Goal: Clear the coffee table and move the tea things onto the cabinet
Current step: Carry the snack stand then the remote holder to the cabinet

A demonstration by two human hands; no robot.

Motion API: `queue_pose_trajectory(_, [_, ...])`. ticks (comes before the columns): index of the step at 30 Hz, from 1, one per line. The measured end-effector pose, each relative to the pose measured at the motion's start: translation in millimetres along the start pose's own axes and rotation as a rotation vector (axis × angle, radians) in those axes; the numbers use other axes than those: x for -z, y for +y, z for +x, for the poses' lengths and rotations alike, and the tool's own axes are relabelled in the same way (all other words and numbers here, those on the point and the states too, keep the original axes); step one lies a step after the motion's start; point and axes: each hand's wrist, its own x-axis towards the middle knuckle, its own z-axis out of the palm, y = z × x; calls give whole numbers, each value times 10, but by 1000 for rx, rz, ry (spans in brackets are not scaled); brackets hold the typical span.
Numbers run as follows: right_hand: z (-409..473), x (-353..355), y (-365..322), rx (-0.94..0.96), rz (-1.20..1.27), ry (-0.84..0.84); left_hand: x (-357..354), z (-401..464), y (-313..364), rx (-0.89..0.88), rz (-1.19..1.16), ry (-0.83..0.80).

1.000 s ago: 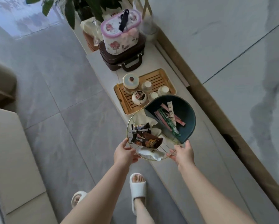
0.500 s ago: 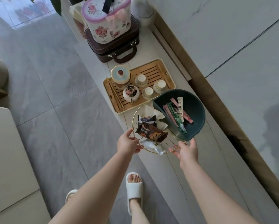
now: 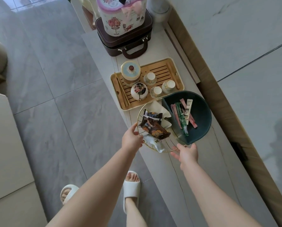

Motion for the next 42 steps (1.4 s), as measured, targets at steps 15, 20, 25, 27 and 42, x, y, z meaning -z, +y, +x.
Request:
queue_pose_trajectory(15, [-1079,-462,61,320,-599,-37,1109,-544,-303,-62,116,-100])
queue_pose_trajectory(20, [-1911,-1025,238,626,-885,-305,2050,-821,-664,-14,204,30])
queue_pose_trajectory(25, [-2674,-1807,530,805,-1248,-473,3078,-1123,-1182,54,124,159])
queue_pose_trajectory(27, [-2958,-2136,696,867,-1384,-511,3494,-1223,-1397,96,43,219])
queue_pose_trajectory(42, [-4982,-4123,2017,1383,-1764,-825,5726,-1921,-2766,254,-425,513])
